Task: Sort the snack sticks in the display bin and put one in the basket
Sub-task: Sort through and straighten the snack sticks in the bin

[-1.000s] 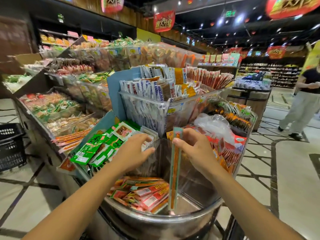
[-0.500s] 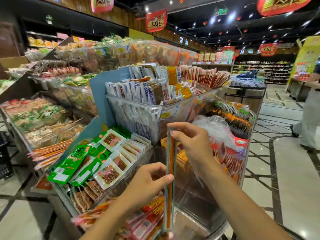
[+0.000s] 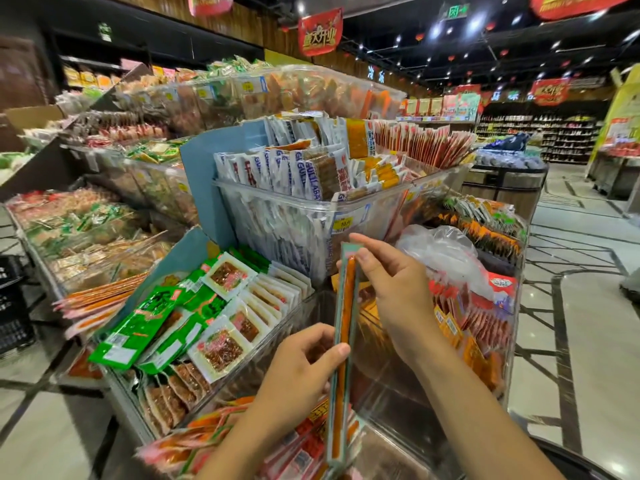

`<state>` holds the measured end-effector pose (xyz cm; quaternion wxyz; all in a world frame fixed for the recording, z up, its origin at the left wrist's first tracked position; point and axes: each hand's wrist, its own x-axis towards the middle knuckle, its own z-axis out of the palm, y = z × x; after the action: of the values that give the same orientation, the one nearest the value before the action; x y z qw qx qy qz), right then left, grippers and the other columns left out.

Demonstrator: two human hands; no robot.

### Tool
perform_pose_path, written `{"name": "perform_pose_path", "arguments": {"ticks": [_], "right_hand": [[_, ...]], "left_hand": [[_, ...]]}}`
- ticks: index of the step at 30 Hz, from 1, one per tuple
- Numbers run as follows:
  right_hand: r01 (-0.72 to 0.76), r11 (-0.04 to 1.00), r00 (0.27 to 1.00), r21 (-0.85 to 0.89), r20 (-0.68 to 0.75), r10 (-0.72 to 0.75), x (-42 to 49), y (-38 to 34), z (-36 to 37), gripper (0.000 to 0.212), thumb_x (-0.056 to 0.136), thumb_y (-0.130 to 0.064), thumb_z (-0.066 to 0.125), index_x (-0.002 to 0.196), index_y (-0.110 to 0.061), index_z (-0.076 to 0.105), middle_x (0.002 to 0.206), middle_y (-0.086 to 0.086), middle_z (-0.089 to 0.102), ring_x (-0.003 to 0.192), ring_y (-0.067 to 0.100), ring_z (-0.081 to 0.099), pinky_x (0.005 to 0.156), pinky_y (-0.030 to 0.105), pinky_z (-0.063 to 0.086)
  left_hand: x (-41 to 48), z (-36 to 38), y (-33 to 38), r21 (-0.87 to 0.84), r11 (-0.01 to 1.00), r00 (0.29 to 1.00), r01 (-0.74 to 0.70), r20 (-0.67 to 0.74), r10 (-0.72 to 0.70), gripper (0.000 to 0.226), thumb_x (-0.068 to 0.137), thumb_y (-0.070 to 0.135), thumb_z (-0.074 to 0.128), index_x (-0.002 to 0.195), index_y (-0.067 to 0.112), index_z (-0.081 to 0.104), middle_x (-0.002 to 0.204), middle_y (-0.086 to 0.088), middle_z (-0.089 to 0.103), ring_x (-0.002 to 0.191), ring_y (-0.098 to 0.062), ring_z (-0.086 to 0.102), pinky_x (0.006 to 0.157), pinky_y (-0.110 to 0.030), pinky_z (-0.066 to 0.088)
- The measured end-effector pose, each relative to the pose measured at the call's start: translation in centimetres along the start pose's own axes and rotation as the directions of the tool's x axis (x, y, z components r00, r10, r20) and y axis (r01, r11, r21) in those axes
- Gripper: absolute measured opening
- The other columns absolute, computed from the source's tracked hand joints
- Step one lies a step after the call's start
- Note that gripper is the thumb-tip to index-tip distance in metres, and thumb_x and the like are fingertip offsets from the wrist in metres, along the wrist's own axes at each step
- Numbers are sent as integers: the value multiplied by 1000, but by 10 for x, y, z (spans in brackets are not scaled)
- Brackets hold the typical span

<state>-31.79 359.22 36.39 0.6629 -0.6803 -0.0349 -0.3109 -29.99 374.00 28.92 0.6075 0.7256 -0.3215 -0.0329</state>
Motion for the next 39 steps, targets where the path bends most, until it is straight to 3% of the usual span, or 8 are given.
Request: {"name": "perform_pose_path", "arguments": {"ticks": [2, 5, 7, 13, 20, 25, 28, 39], "right_hand": [[-15, 1000, 999, 13, 34, 14, -4, 8, 0, 22, 97, -15, 65, 110, -31, 71, 90, -6, 77, 78, 7, 68, 58, 22, 52], [19, 999, 995, -48, 101, -14, -17, 30, 1, 9, 91, -12, 73, 93, -20, 77, 85, 2, 75, 75, 9, 66, 64, 28, 52], [19, 998, 991, -62, 131, -11, -28, 46, 3, 5, 90, -12, 75, 87, -16, 77, 82, 6, 74, 75, 16, 67, 70, 35, 54], [18, 1000, 998, 12, 54, -19, -33, 55, 6, 13, 90, -9, 72, 86, -19, 80, 83, 5, 74, 76, 13, 67, 69, 26, 54], [25, 994, 998, 109, -57, -19, -29, 48, 1, 6, 86, -11, 72, 88, -13, 77, 57, -14, 60, 56, -1, 53, 58, 15, 44], [-30, 999, 993, 16, 118, 28, -35, 53, 1, 10, 86, -6, 76, 84, -15, 79, 80, 3, 76, 74, 13, 70, 68, 25, 54], [-28, 1000, 989, -3, 148, 28, -37, 53, 2, 11, 86, -4, 75, 83, -14, 78, 78, 4, 75, 72, 13, 70, 66, 23, 53], [35, 999, 996, -35, -85, -38, -34, 54, -3, 11, 84, -9, 76, 90, -18, 79, 85, -2, 77, 79, 9, 71, 71, 17, 54]], "left_hand": [[2, -1, -2, -22, 1000, 999, 0, -41, -1, 12, 99, 18, 62, 89, 17, 69, 74, -10, 58, 65, -13, 57, 59, -40, 53], [5, -3, -4, -66, 998, 995, 13, -102, -19, 17, 98, 17, 62, 89, 26, 72, 73, 8, 64, 68, -8, 62, 57, -32, 53], [5, -3, -7, -75, 997, 991, 36, -123, -45, 16, 98, 14, 63, 93, 25, 74, 77, 8, 69, 73, -8, 65, 57, -28, 52], [4, -6, -13, -85, 993, 989, 80, -120, -90, 6, 91, 14, 72, 89, 20, 75, 81, -8, 71, 72, -14, 65, 58, -28, 54], [1, -9, -21, -42, 989, 988, 143, -52, -145, 16, 81, 12, 82, 80, 24, 72, 75, 1, 70, 71, -17, 65, 64, -30, 54], [3, -12, -15, -136, 987, 980, 83, -171, -106, 8, 84, 7, 79, 86, 13, 73, 81, -12, 73, 71, -17, 69, 60, -28, 55], [2, -13, -12, -154, 985, 975, 75, -195, -105, 8, 83, 5, 78, 87, 12, 75, 80, -11, 74, 67, -15, 69, 57, -25, 54], [-3, -13, -19, -104, 978, 983, 178, -22, -182, 19, 75, 7, 86, 77, 19, 72, 74, -4, 72, 69, -17, 67, 71, -39, 58]]}}
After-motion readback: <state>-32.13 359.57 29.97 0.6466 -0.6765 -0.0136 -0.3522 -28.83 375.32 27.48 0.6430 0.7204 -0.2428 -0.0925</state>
